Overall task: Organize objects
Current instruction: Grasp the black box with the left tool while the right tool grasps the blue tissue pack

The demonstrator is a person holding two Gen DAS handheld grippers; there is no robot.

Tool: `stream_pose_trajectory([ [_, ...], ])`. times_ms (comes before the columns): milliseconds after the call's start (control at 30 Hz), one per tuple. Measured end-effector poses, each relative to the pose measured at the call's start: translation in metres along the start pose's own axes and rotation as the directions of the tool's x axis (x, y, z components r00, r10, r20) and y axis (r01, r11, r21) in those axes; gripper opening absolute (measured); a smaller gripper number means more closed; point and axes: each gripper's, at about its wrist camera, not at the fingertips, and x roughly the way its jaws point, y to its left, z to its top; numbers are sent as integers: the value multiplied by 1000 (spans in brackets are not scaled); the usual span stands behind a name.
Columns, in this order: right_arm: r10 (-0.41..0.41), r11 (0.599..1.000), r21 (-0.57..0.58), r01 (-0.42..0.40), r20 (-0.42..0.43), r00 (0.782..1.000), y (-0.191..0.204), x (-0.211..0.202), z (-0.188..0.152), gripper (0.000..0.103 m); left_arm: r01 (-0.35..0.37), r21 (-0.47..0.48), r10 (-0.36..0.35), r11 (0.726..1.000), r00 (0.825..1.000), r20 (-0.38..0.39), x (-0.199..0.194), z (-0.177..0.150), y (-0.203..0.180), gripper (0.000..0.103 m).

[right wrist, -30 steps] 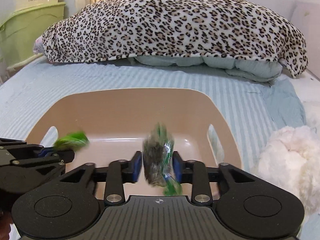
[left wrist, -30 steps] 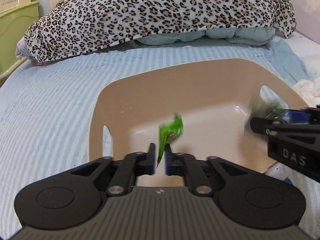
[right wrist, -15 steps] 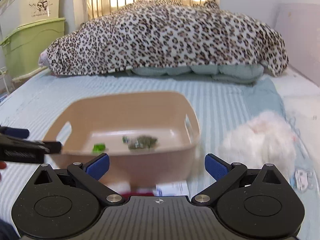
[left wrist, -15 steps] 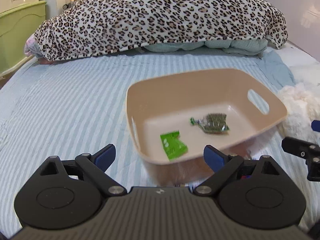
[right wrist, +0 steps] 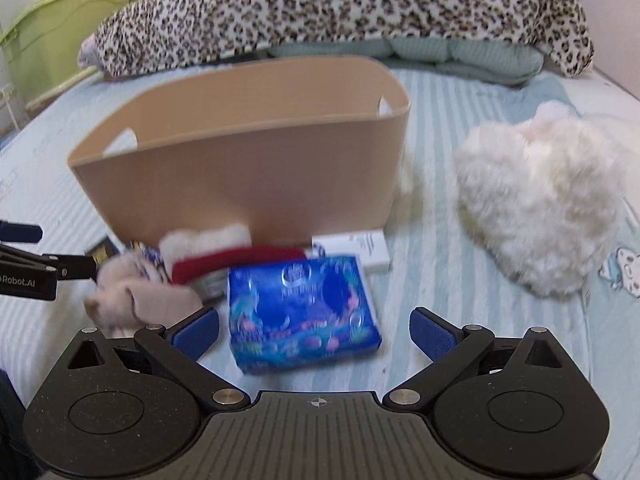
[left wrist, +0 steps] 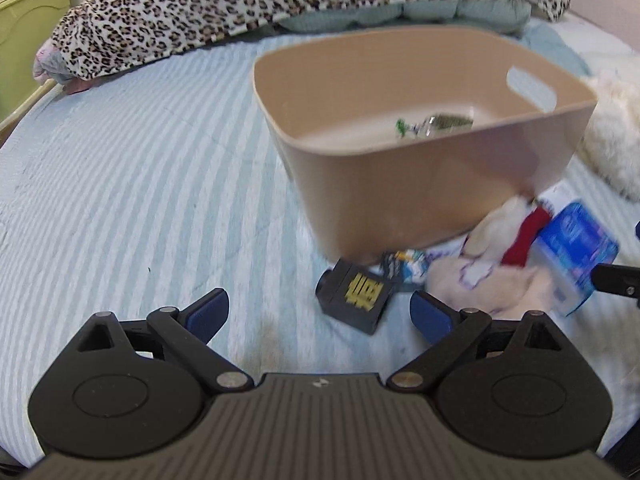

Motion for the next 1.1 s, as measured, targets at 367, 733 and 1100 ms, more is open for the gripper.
stream_pose_trajectory([
  [367,-21,998,-57,17,-71,997,10,44,-13,103,-4,44,3,999,1000,28,34,-5,0,97],
  [733,-3,999,-36,2,-13,1000,10,47,-20,93,64,15,-65,998,996,57,44,-17,-9,50],
  [1100,11,1000,20,-11,-4,1000,3,28,-23,93,71,-23,-68,997,992,104,34,-36,-12,50],
])
